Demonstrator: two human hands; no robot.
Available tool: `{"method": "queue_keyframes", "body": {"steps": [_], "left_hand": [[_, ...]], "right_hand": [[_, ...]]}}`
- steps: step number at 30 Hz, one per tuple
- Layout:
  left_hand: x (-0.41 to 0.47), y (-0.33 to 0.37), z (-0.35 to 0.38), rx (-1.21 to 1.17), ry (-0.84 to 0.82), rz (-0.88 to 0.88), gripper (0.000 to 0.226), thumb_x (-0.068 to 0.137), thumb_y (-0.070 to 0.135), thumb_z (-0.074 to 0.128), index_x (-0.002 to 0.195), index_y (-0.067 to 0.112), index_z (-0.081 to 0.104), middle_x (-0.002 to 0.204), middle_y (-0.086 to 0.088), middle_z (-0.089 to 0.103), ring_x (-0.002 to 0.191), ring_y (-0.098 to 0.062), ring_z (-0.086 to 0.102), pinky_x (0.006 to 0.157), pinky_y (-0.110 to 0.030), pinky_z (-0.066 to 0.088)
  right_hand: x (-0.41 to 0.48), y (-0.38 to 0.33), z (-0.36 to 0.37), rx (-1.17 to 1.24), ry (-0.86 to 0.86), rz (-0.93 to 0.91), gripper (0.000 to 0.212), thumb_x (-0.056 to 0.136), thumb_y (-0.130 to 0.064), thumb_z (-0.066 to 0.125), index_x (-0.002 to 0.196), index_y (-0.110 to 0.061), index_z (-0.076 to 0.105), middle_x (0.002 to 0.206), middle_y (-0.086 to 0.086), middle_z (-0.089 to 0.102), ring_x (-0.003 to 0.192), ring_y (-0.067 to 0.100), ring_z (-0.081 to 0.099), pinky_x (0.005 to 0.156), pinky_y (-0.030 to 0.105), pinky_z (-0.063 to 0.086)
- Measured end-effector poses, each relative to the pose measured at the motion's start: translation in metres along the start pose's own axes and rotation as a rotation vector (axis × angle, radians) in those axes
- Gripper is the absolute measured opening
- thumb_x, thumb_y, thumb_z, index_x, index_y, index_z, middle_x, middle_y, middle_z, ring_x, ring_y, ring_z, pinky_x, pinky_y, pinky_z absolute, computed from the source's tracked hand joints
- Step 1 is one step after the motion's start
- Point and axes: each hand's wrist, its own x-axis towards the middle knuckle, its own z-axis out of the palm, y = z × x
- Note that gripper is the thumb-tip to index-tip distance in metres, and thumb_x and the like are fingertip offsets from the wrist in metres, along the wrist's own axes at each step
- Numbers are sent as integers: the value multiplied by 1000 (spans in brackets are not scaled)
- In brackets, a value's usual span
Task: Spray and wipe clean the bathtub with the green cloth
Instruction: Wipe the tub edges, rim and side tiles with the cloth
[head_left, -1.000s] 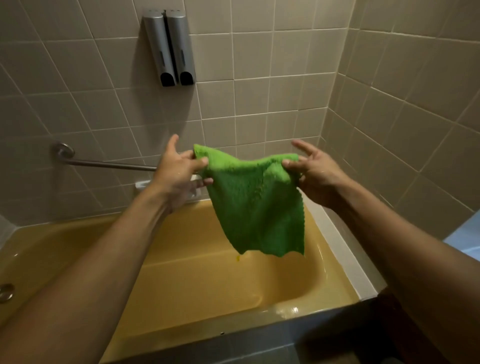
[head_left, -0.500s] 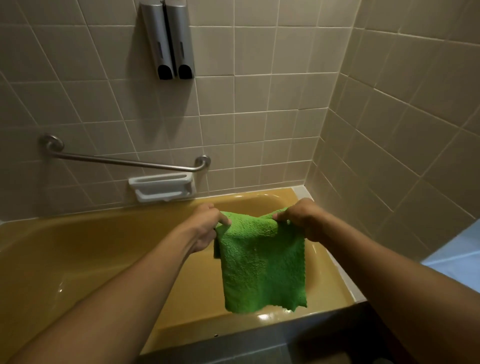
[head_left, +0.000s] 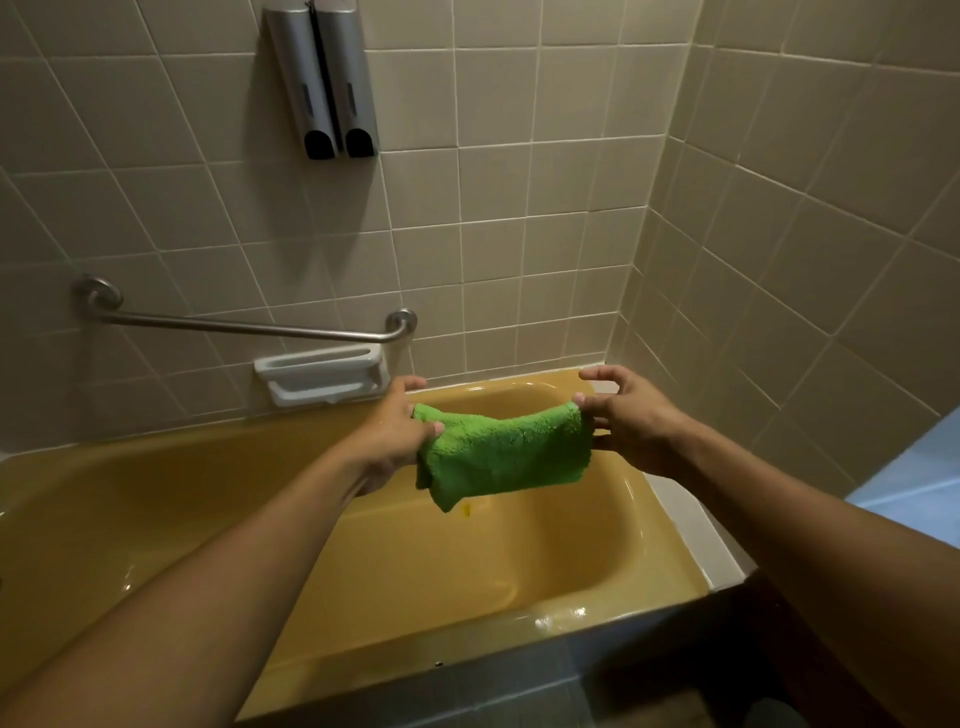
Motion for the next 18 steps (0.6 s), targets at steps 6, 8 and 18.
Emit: {"method": "queue_keyframes", "body": {"steps": [6, 8, 18], "left_hand": [[-2, 0, -5, -440, -49, -105, 69, 85, -24, 59, 145, 7, 43, 135, -23, 54, 116, -37, 63, 76, -31, 60], [-3, -2, -1, -391, 21, -119, 63, 87, -22, 61, 142, 2, 45, 128, -24, 59, 109, -35, 66, 75, -32, 59], [-13, 13, 21, 54, 150, 57, 28, 105, 0, 52, 124, 20, 57, 107, -12, 65, 102, -26, 67, 75, -35, 57]], "right_hand": [[3, 4, -10, 28, -78, -28, 89, 79, 20, 67, 149, -30, 45, 126, 26, 56, 119, 37, 62, 113, 62, 39], [4, 4, -11, -29, -9, -41, 86, 79, 22, 65, 147, -27, 48, 114, 24, 55, 113, 35, 64, 113, 61, 40], [-4, -28, -20, -286, -151, 67, 48, 88, 17, 61, 127, -11, 67, 130, 16, 57, 117, 29, 59, 104, 41, 52]]}}
